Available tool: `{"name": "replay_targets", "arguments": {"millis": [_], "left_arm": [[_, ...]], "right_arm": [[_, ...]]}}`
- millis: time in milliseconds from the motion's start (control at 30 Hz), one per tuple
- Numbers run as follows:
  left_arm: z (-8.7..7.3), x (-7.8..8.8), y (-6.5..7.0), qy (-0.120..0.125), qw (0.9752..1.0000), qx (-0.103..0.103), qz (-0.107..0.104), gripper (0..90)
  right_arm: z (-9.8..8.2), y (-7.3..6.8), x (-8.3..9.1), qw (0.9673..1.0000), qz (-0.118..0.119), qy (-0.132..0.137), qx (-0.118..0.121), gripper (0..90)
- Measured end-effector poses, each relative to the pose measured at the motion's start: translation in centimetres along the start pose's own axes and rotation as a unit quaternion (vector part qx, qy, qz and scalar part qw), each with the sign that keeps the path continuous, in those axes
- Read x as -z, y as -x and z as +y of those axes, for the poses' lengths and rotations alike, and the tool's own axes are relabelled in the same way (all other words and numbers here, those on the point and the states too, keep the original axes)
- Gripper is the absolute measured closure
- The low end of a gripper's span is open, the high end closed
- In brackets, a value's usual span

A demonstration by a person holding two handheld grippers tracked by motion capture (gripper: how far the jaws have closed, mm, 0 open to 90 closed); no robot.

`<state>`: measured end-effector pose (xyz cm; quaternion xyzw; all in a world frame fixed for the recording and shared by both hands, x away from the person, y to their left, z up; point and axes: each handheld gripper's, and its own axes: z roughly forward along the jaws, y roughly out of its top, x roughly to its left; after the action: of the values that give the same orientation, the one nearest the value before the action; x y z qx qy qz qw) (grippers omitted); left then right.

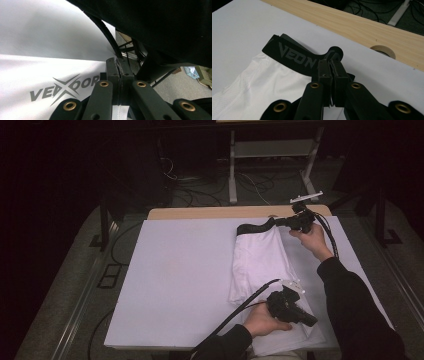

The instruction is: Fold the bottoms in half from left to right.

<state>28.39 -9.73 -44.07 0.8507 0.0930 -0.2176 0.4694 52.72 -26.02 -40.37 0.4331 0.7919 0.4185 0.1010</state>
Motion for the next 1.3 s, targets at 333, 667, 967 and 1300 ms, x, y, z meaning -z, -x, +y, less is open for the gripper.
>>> {"name": "replay_targets", "arguments": {"millis": [333, 667, 967, 1300], "left_arm": [[-0.1, -0.8, -0.3, 0.008, 0.9999, 0.008, -0.009, 85.8], [0.2, -0.4, 0.0, 0.028, 0.9993, 0.019, -0.014, 54.3], [0.0, 0.3, 0.4, 0.027, 0.9984, 0.005, 0.049, 17.2], [0.1, 2.0, -0.3, 0.041, 0.9971, 0.006, 0.064, 0.0]], "right_arm": [[-0.1, 0.2, 0.1, 0.9998, 0.007, -0.007, -0.018, 83.3], [-0.6, -1.0, 0.9, 0.9999, 0.014, 0.004, -0.001, 39.8], [-0.5, -1.8, 1.9, 0.9995, 0.028, 0.017, 0.002, 10.6], [-1.0, -2.1, 2.8, 0.9987, 0.037, 0.033, -0.009, 0.0]]}}
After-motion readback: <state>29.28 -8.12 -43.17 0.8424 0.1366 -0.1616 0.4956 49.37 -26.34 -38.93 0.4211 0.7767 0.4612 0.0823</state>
